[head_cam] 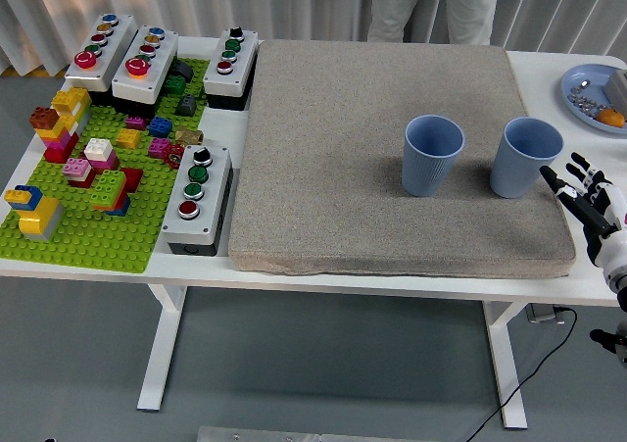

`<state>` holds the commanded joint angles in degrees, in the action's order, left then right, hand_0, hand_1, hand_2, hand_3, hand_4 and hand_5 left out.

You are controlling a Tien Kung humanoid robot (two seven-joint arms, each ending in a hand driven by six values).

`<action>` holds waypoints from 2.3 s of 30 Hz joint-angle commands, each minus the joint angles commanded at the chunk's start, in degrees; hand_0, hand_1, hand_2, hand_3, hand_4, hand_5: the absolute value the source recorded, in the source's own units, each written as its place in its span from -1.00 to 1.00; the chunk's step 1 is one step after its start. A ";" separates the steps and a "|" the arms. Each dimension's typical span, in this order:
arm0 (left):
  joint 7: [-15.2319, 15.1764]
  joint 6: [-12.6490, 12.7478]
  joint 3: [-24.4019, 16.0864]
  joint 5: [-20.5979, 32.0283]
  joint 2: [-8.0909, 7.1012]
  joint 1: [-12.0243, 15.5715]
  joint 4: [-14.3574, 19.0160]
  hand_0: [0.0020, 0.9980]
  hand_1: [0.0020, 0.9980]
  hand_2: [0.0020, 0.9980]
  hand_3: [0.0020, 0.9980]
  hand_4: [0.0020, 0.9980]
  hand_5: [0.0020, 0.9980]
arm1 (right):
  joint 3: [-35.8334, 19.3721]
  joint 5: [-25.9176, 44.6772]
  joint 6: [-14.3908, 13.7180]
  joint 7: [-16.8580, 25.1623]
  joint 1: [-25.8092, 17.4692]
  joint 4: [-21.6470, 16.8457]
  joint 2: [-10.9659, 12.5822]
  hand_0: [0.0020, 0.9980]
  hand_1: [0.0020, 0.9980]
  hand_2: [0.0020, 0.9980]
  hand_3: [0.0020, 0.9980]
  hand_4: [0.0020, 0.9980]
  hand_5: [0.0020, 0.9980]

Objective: Pick cup pour cup place

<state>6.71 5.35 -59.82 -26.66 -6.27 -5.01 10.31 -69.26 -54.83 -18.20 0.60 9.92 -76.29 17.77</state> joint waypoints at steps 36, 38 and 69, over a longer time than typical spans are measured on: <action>0.07 0.07 -0.21 -0.14 0.22 -0.26 0.00 0.39 0.36 0.47 0.34 -0.07 0.96 | 1.78 0.65 -0.13 0.90 3.29 2.52 -2.56 0.80 0.66 0.91 0.84 0.86 0.04; 0.05 0.08 -0.17 -0.05 0.23 -0.25 0.00 0.39 0.36 0.47 0.34 -0.07 0.96 | 1.64 0.77 -0.08 0.90 3.25 2.66 -2.58 0.80 0.66 0.91 0.84 0.84 0.01; -0.09 -0.03 0.46 0.45 0.40 -0.24 0.00 0.39 0.36 0.47 0.34 -0.07 0.96 | 0.08 -0.05 0.53 1.08 4.19 5.78 -3.32 0.81 0.66 0.90 0.83 0.82 0.00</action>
<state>6.62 5.32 -59.36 -26.21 -5.87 -5.25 10.31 -69.17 -54.88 -17.68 1.68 14.11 -70.51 14.45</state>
